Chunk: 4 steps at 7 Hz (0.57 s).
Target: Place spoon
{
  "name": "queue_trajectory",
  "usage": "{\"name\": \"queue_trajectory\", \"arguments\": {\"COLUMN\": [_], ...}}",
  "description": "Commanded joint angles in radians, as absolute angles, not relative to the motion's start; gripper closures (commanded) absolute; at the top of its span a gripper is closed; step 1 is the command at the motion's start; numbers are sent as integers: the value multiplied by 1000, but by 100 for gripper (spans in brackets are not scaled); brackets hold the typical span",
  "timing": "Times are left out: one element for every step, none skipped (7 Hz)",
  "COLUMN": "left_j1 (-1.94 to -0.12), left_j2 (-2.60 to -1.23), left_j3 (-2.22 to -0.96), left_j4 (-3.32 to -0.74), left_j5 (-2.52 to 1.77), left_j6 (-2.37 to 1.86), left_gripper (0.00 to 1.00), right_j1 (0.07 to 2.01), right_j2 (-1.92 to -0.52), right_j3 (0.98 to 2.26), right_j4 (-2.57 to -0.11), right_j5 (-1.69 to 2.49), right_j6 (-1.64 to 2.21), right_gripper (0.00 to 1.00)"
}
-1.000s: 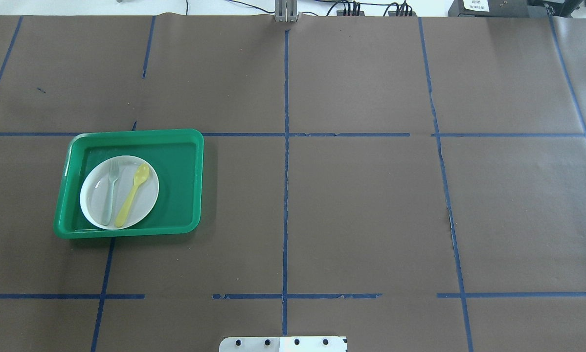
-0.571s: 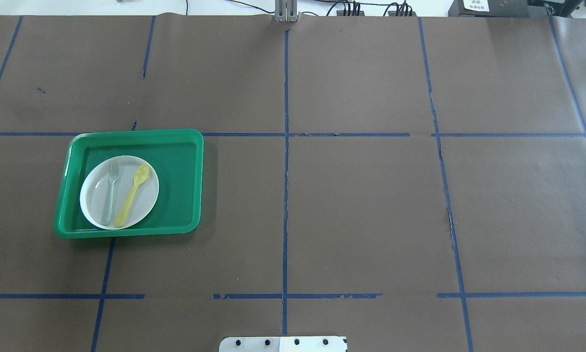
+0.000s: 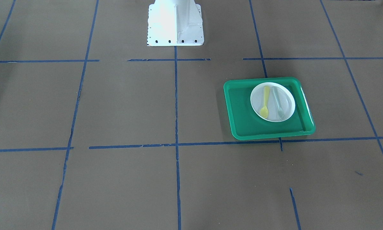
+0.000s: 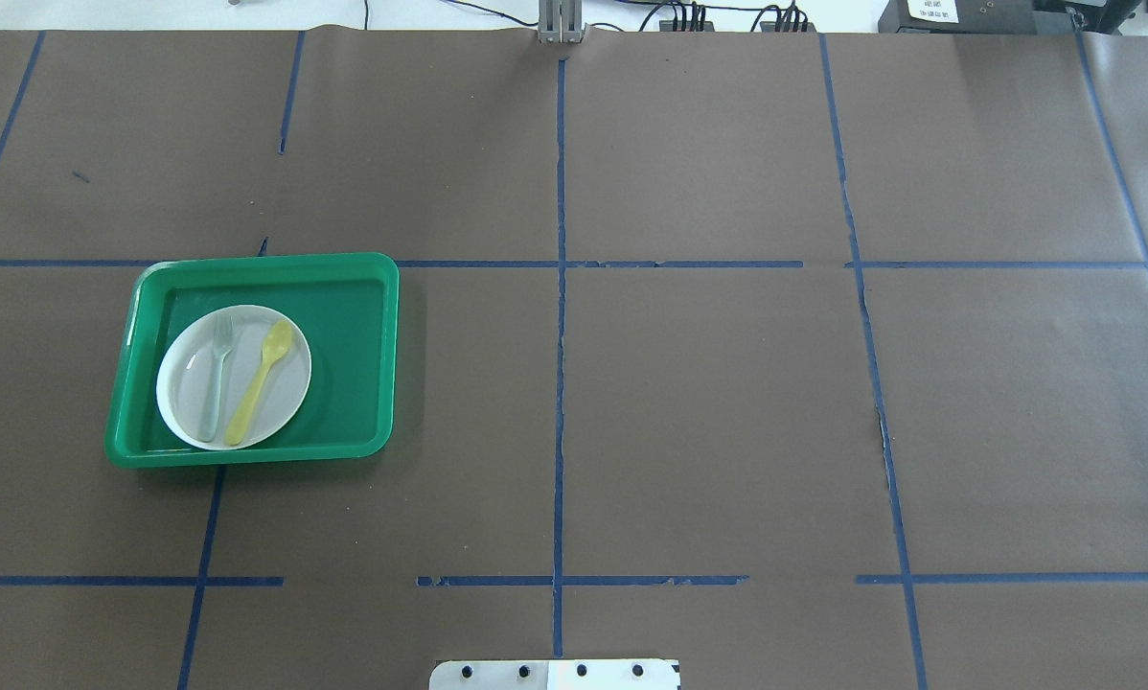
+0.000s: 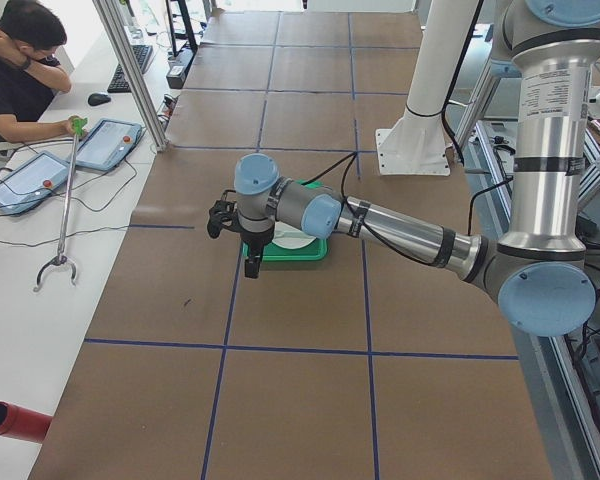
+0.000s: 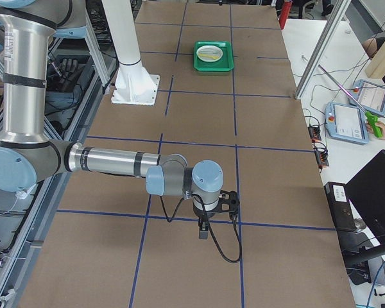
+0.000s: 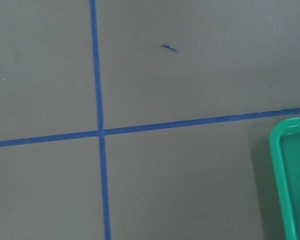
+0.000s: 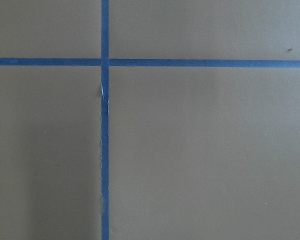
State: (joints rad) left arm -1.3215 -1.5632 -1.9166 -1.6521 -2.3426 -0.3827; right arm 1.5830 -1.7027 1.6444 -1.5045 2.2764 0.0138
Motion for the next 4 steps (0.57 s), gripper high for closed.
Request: {"name": "queue_trajectory", "arguments": {"left_j1": [-1159, -1114, -1061, -1034], "left_j2": [-1650, -1676, -1712, -1724], "left_j3": [-1970, -1974, -1982, -1993], "left_j4": [-1660, -1660, -1655, -1654], "left_j5": [-2330, -2301, -2260, -2257], "left_j6": [-675, -739, -793, -811], "left_gripper": [0, 0, 0, 0], "right_j1": [1583, 1583, 1583, 1583], "right_j2": [-1703, -1703, -1703, -1703], "right_j3": [1644, 1644, 1644, 1644], "right_j4": [-1505, -1505, -1505, -1505], "right_j5": [2276, 2276, 2276, 2276], "right_j6": [14, 14, 14, 14], "right_gripper": [0, 0, 0, 0]}}
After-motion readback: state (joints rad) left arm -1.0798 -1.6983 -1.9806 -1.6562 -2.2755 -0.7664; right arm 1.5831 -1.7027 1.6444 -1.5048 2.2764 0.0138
